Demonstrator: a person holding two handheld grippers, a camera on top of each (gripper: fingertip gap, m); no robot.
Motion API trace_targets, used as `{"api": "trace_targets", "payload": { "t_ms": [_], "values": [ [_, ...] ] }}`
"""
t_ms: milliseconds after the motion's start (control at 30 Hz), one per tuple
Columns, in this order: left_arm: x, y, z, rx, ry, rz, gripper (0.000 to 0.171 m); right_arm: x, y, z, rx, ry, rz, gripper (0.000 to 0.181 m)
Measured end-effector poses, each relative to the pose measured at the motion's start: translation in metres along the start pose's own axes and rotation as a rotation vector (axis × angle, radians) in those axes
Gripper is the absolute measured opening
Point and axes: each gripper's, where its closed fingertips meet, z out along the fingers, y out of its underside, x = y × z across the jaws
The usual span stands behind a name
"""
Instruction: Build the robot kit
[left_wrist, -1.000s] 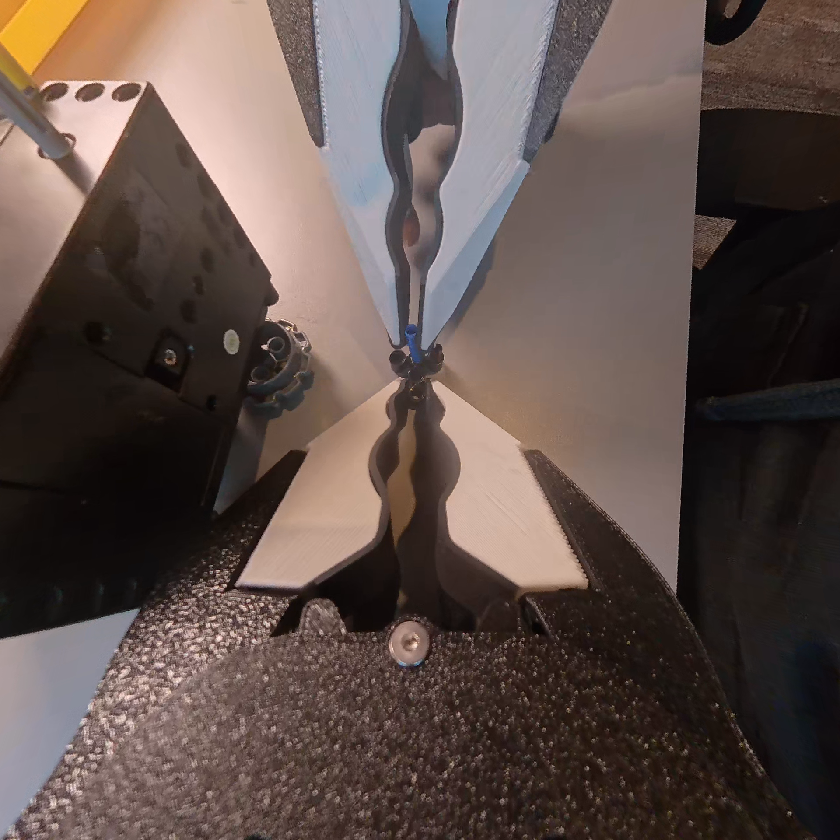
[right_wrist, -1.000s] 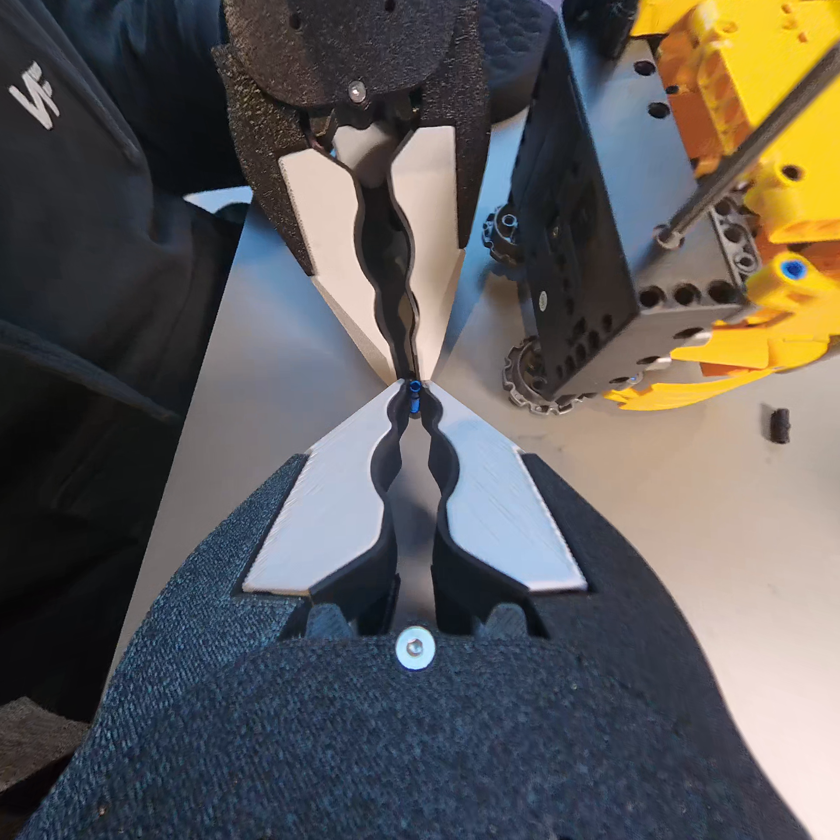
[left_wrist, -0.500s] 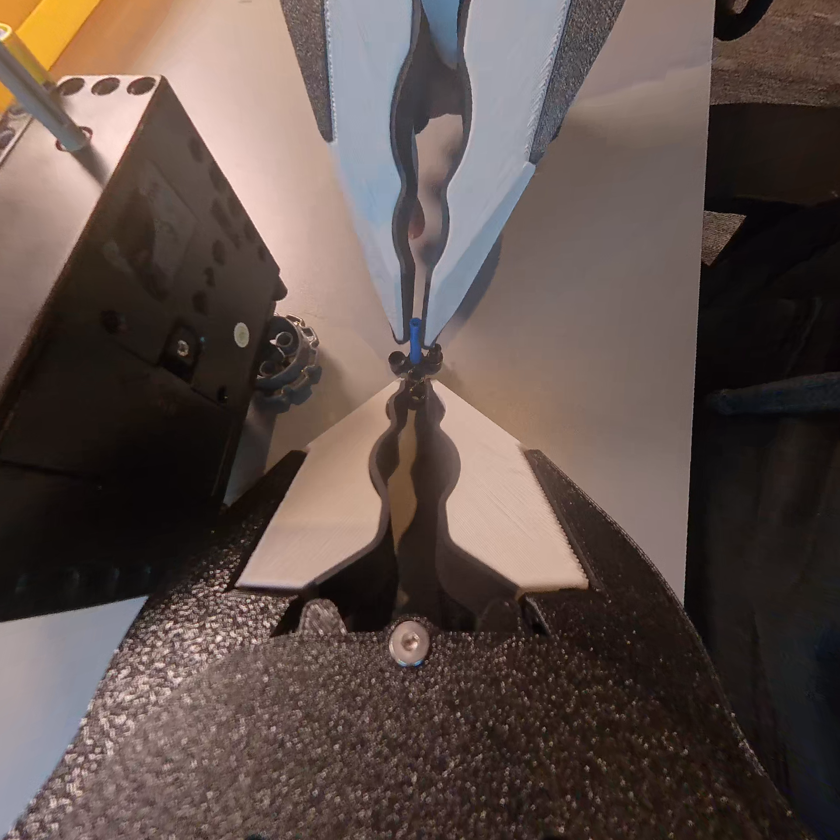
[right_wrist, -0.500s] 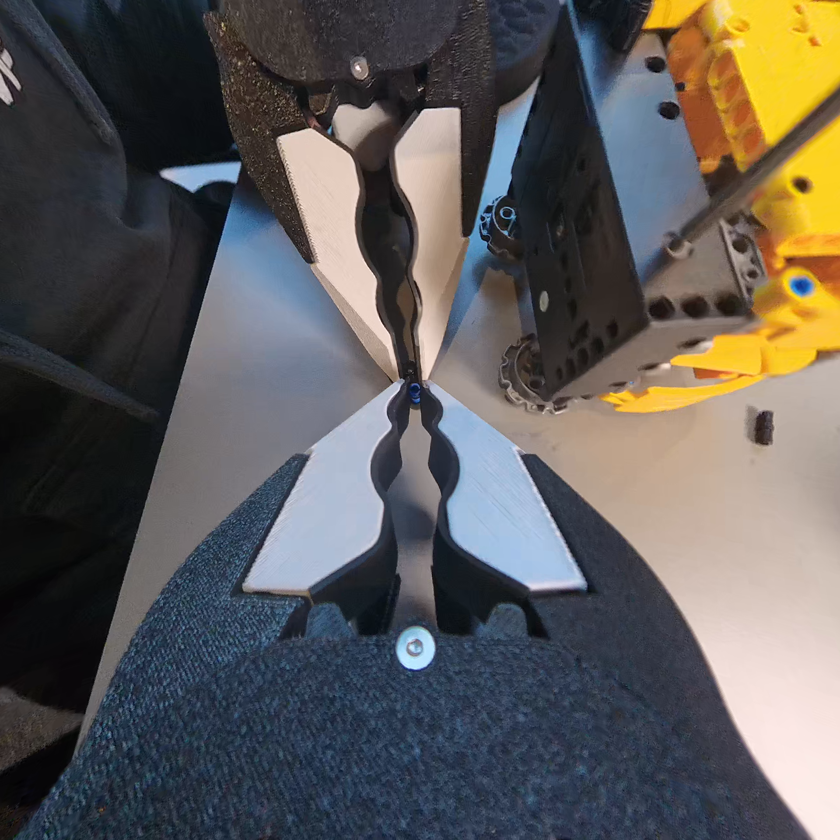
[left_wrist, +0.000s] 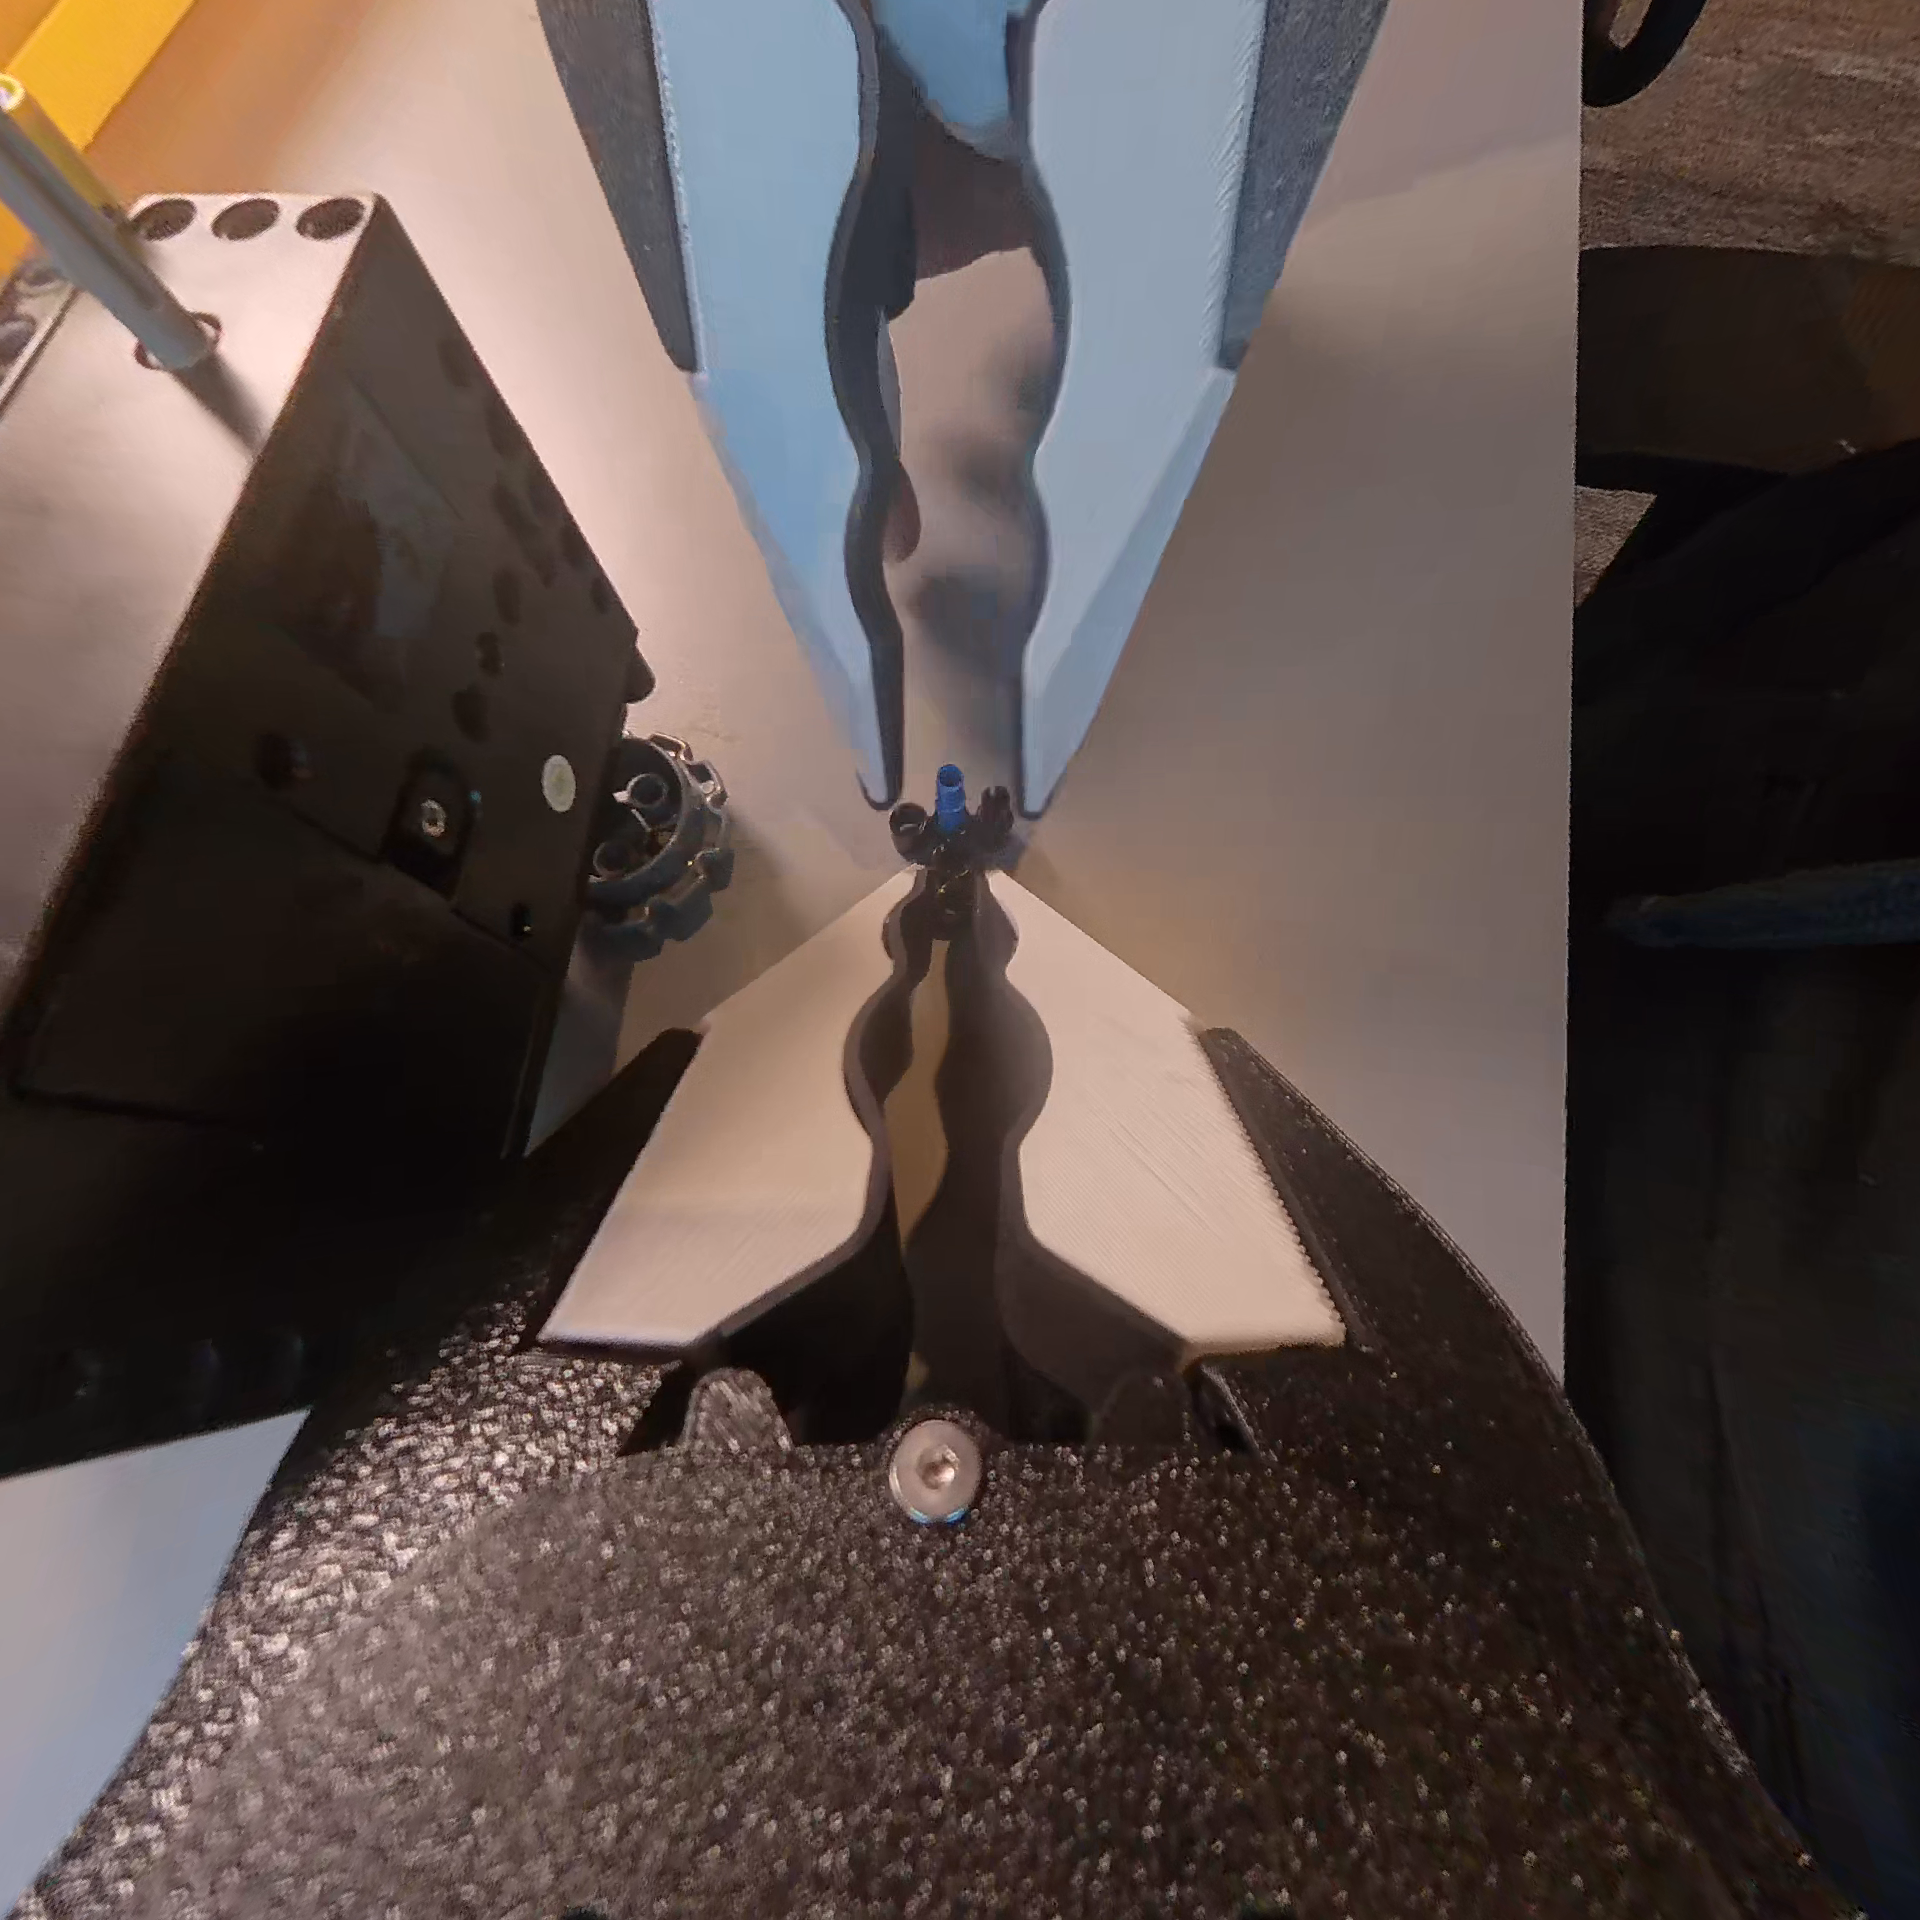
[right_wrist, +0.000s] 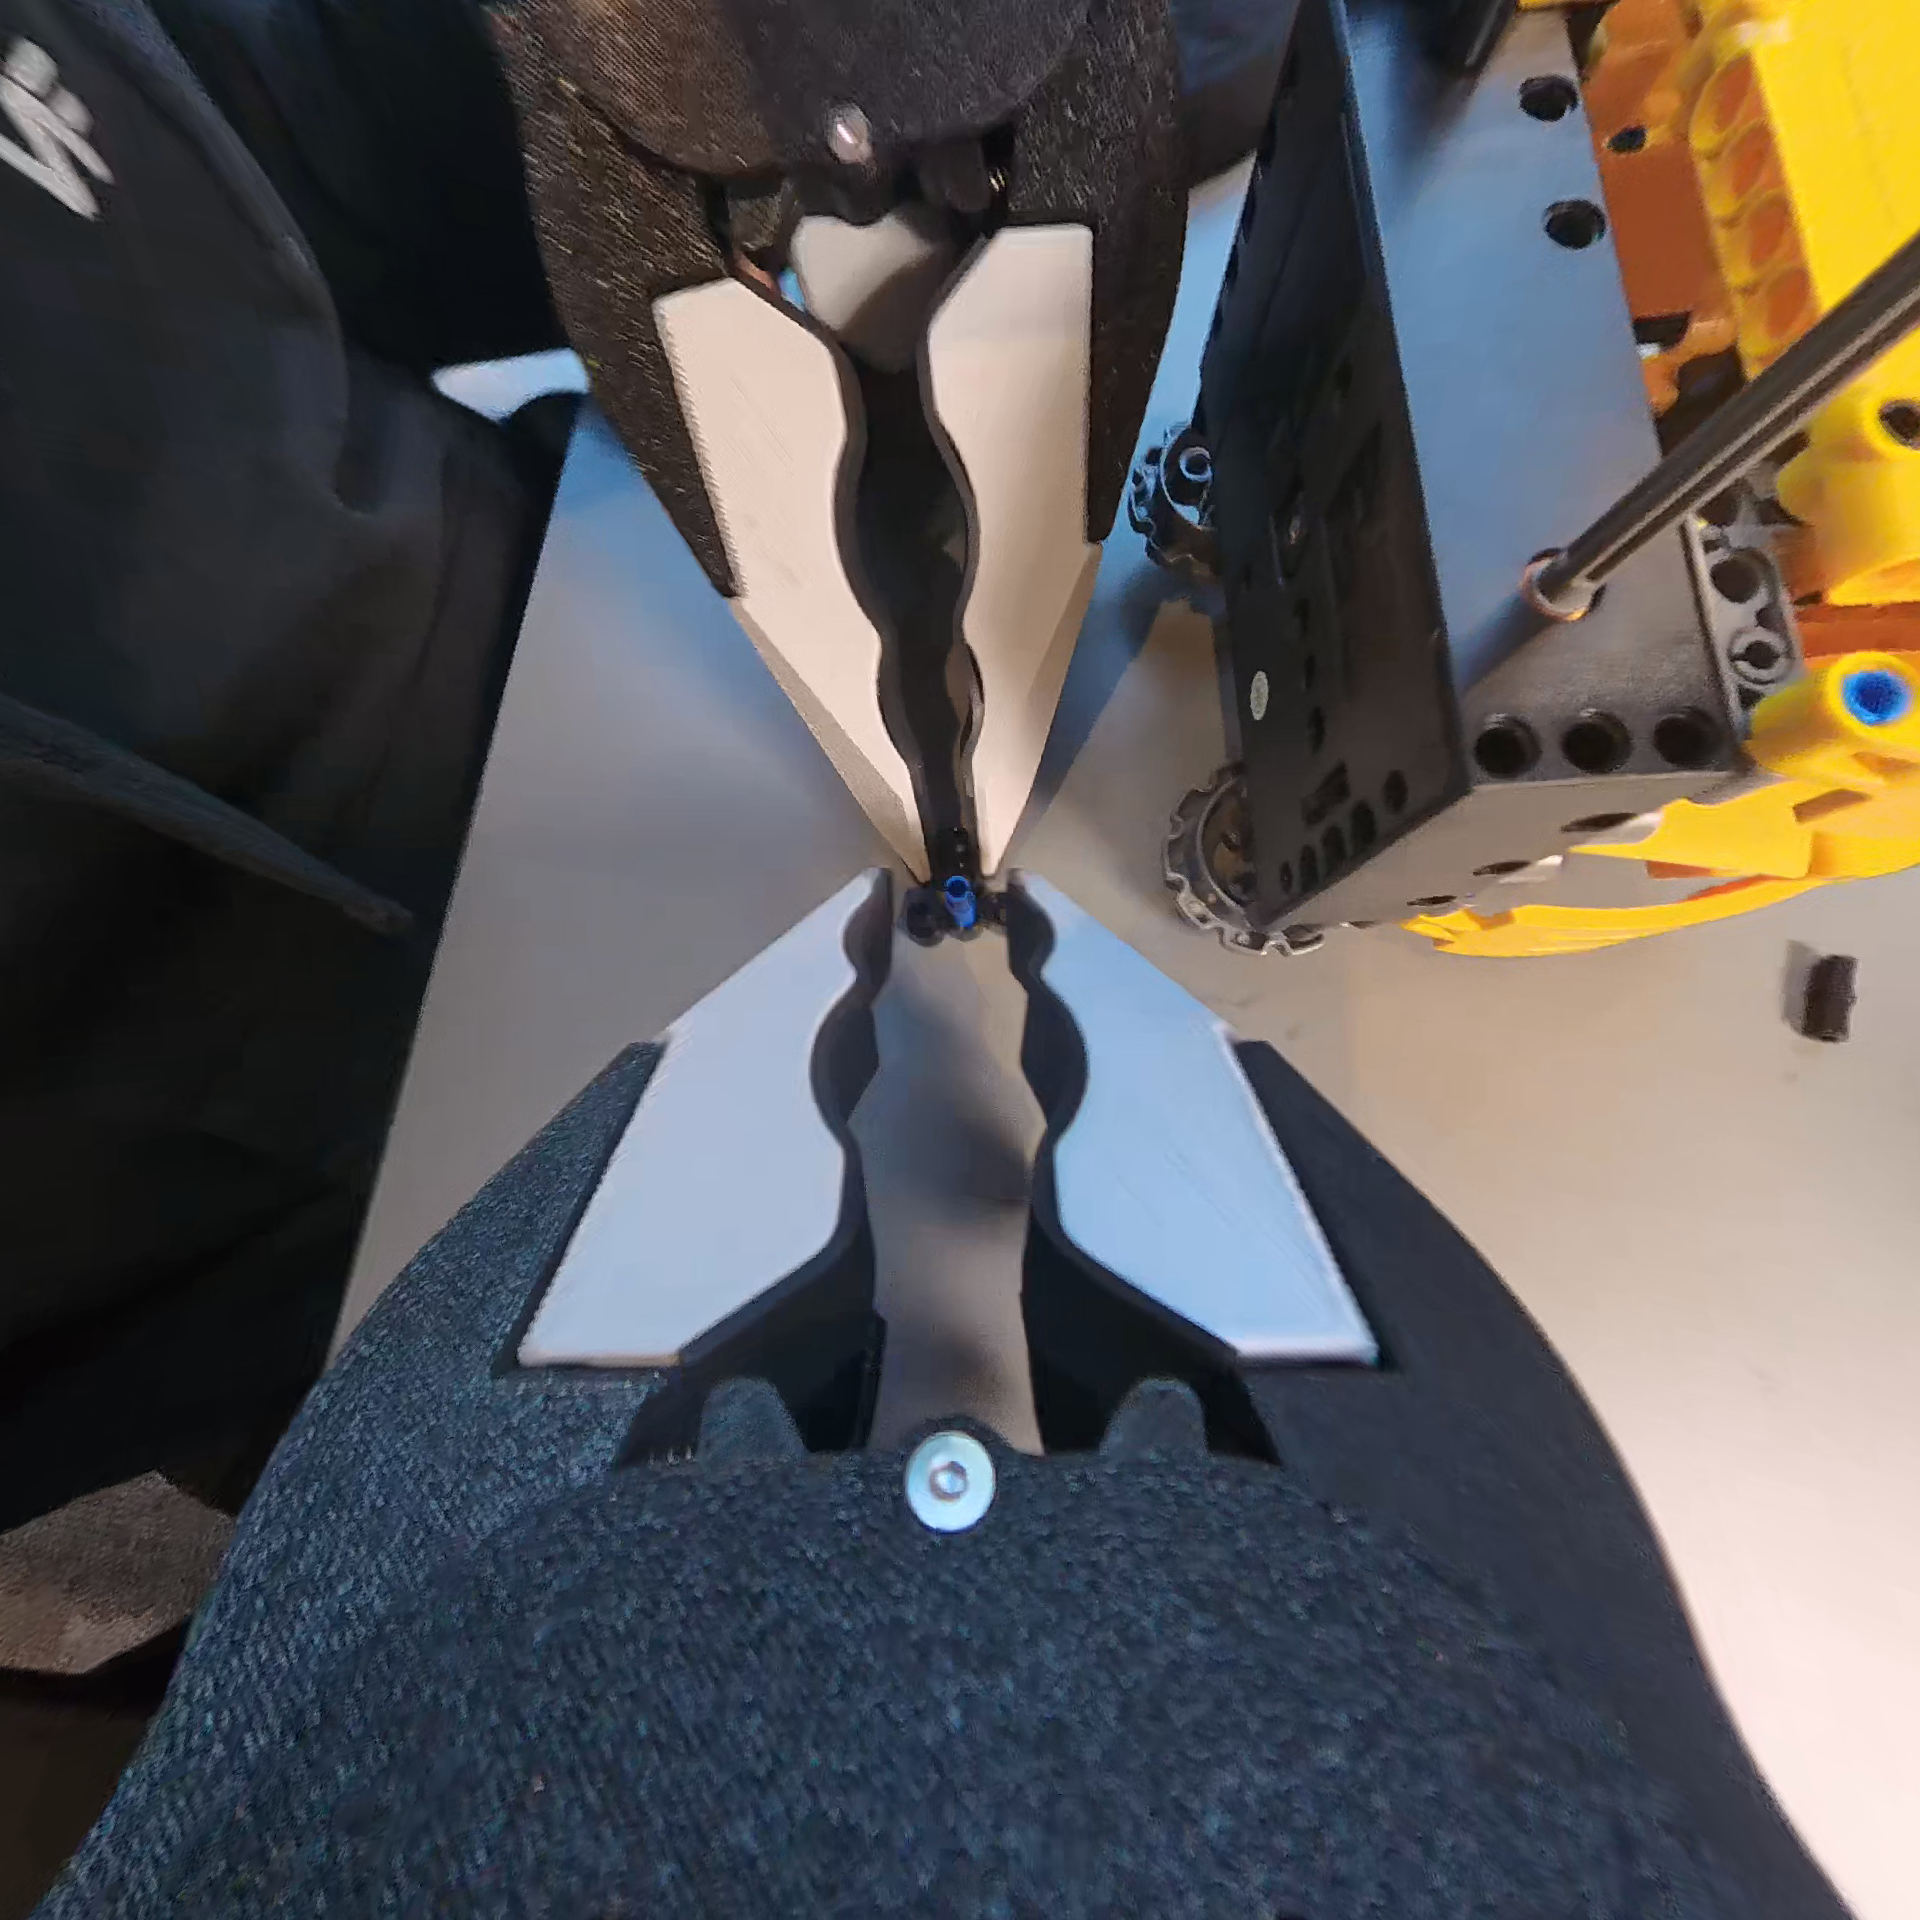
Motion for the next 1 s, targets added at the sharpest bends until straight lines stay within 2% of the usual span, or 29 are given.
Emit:
{"api": "trace_targets", "payload": {
  "t_ms": [100, 233, 367, 467, 567, 700, 800, 1000],
  "values": [
    [0.006, -0.007, -0.007, 0.058, 0.077, -0.066, 0.004, -0.011, -0.012, -0.012, 0.062, 0.026, -0.079, 0.037],
    [0.016, -0.019, -0.024, 0.162, 0.265, -0.199, 0.004, -0.022, -0.015, -0.017, 0.030, 0.189, -0.373, 0.051],
    [0.033, -0.032, -0.046, 0.255, 0.483, -0.287, 0.004, -0.027, -0.032, -0.024, 0.062, 0.304, -0.569, 0.051],
    [0.047, -0.042, -0.066, 0.316, 0.655, -0.341, 0.004, -0.037, -0.044, -0.021, 0.084, 0.296, -0.651, 0.044],
    [0.055, -0.047, -0.078, 0.353, 0.758, -0.384, 0.004, -0.048, -0.060, -0.020, 0.153, 0.282, -0.696, 0.030],
    [0.062, -0.050, -0.088, 0.402, 0.842, -0.421, 0.005, -0.049, -0.072, -0.025, 0.212, 0.289, -0.695, 0.030],
    [0.063, -0.051, -0.091, 0.427, 0.878, -0.443, 0.004, -0.055, -0.074, -0.026, 0.237, 0.268, -0.692, 0.020],
    [0.068, -0.051, -0.091, 0.422, 0.944, -0.453, 0.004, -0.063, -0.080, -0.027, 0.275, 0.237, -0.667, 0.025]
  ]
}}
